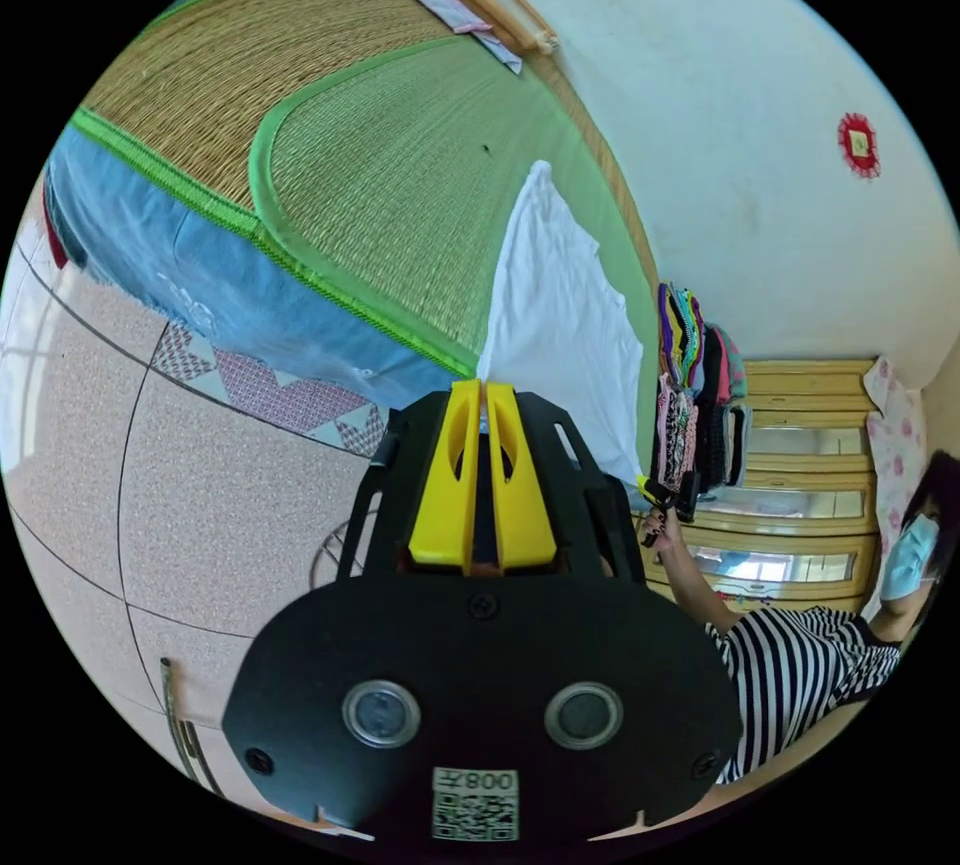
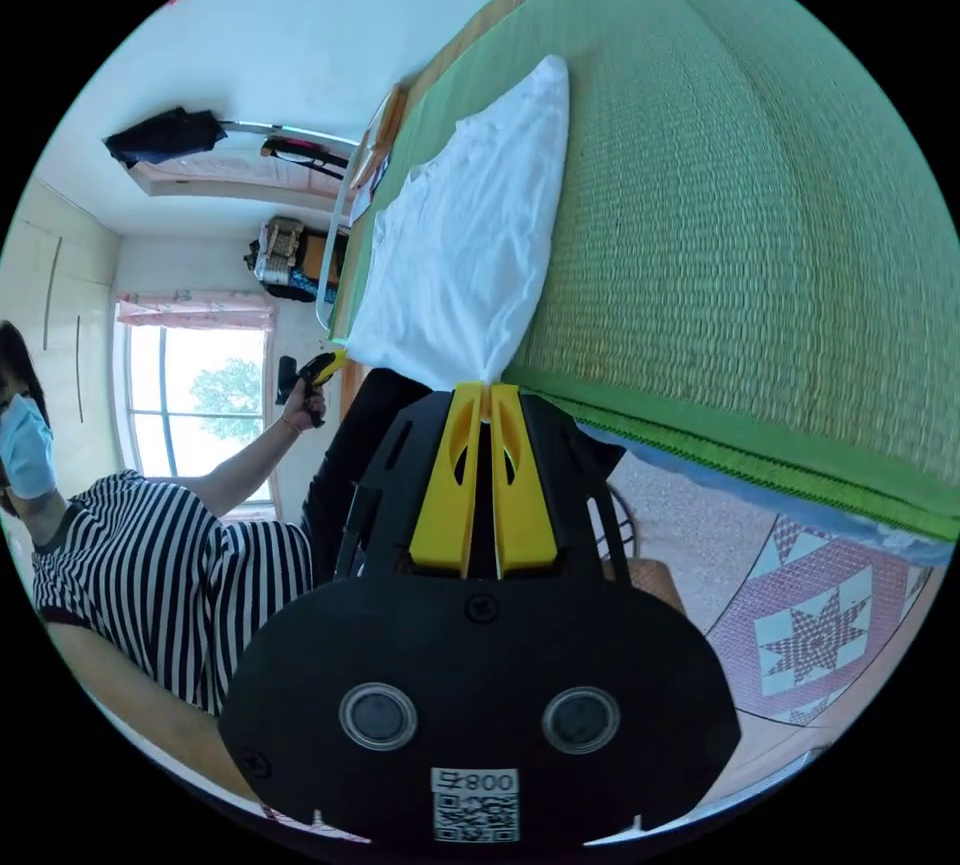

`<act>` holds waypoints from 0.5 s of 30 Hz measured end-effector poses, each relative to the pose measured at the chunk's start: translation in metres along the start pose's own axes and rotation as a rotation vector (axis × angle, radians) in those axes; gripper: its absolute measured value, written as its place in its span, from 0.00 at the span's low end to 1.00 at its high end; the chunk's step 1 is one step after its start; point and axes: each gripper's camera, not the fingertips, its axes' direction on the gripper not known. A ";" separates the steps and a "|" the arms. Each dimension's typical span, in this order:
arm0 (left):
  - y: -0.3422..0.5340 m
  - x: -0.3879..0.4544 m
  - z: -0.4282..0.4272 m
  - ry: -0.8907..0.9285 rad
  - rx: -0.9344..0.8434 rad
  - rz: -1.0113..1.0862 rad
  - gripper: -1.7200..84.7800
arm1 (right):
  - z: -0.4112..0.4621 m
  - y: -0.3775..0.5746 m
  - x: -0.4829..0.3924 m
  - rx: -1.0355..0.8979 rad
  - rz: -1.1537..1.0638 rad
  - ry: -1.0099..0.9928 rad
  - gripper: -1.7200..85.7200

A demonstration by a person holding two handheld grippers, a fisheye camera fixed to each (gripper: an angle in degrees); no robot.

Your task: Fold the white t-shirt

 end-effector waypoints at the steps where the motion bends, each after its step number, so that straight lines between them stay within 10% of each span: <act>1: 0.001 0.001 0.007 -0.010 -0.001 -0.008 0.03 | 0.003 0.005 0.005 0.009 0.016 -0.025 0.03; 15: 0.028 0.097 0.088 0.015 0.055 0.211 0.02 | 0.013 0.031 0.034 0.067 0.059 -0.128 0.03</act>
